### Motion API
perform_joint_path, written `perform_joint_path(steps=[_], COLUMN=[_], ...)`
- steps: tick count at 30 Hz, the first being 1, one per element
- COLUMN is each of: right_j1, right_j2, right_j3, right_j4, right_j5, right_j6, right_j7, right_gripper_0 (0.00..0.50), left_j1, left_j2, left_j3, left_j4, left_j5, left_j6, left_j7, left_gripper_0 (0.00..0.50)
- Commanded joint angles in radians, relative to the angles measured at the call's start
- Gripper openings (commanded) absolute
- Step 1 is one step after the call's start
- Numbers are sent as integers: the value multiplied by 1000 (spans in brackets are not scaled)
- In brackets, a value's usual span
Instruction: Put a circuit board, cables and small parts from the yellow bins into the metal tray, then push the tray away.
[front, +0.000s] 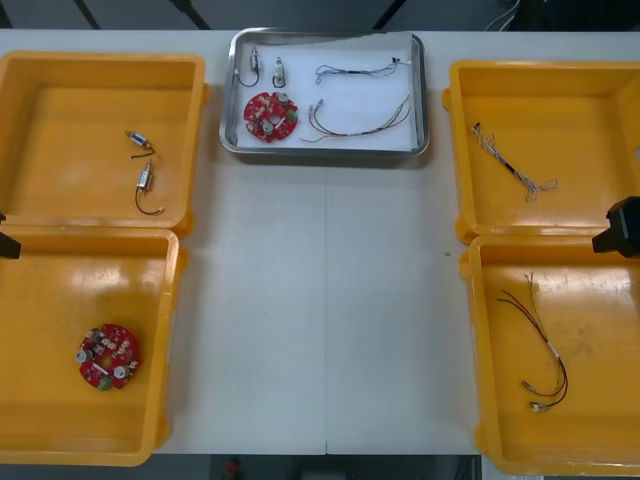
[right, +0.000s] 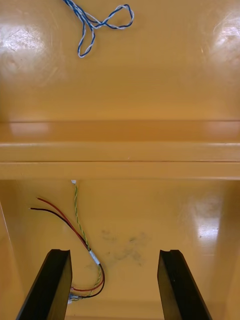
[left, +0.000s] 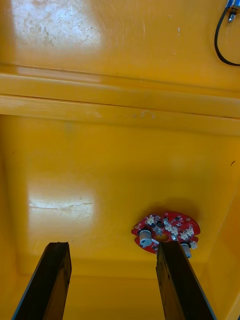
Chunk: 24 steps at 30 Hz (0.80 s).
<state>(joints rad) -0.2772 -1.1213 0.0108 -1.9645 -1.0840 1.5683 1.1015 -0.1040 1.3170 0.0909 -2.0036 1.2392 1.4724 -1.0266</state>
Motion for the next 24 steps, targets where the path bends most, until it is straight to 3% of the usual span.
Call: perform_joint_path(steps=[1,24], right_j1=[7,7], right_j2=[0,0], right_j3=[11,11], right_j4=[-11,-11], right_j5=[6,6], right_j6=[-11,-11], right_j7=[11,11], right_gripper_0=[500,500], left_j1=[17,17], left_j2=[51,51], left_j3=[23,23], left_j4=[-15,-15], left_j5=[-9,-9], left_j6=[-9,-9], left_j7=[-44,-44], left_gripper_0=[500,500])
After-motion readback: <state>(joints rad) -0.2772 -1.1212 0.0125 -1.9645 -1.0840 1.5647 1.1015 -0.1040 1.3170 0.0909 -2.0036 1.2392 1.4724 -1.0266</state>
